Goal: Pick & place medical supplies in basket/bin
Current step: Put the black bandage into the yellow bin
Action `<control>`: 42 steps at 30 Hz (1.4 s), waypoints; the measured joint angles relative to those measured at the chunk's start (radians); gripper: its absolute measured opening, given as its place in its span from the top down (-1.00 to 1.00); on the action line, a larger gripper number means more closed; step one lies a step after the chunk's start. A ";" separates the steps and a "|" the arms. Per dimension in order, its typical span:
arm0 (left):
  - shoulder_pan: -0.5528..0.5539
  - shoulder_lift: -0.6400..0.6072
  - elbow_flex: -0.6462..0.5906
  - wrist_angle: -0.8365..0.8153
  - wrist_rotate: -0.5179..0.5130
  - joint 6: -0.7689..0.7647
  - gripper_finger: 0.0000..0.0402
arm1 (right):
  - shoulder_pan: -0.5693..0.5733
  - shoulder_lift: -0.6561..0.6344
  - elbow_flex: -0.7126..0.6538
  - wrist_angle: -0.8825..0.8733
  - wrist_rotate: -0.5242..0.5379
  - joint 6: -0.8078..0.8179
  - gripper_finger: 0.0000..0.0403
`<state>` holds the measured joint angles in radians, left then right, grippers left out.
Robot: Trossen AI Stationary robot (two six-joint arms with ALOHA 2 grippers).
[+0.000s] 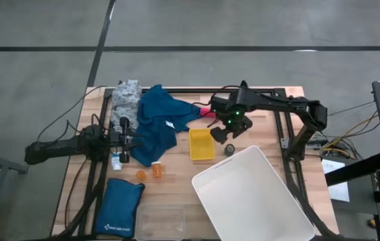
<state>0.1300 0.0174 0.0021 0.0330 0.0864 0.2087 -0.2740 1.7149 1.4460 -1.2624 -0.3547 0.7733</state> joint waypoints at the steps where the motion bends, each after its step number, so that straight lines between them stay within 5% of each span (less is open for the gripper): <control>1: 0.000 0.000 0.000 0.000 0.000 0.000 0.41 | 0.005 0.000 0.000 0.005 0.014 -0.002 -0.61; 11: 0.000 0.000 0.000 0.000 0.000 0.000 0.41 | 0.061 0.000 -0.019 0.099 0.142 -0.051 -0.61; 31: 0.000 0.000 0.000 0.000 0.000 0.000 0.41 | 0.089 0.000 -0.193 0.206 0.155 -0.078 -0.50; 42: 0.000 0.000 0.000 0.000 0.000 0.000 0.41 | 0.089 0.000 -0.235 0.257 0.204 -0.085 -0.61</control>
<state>0.1300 0.0171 0.0021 0.0331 0.0864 0.2089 -0.1852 1.7149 1.2109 -1.0057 -0.1508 0.6880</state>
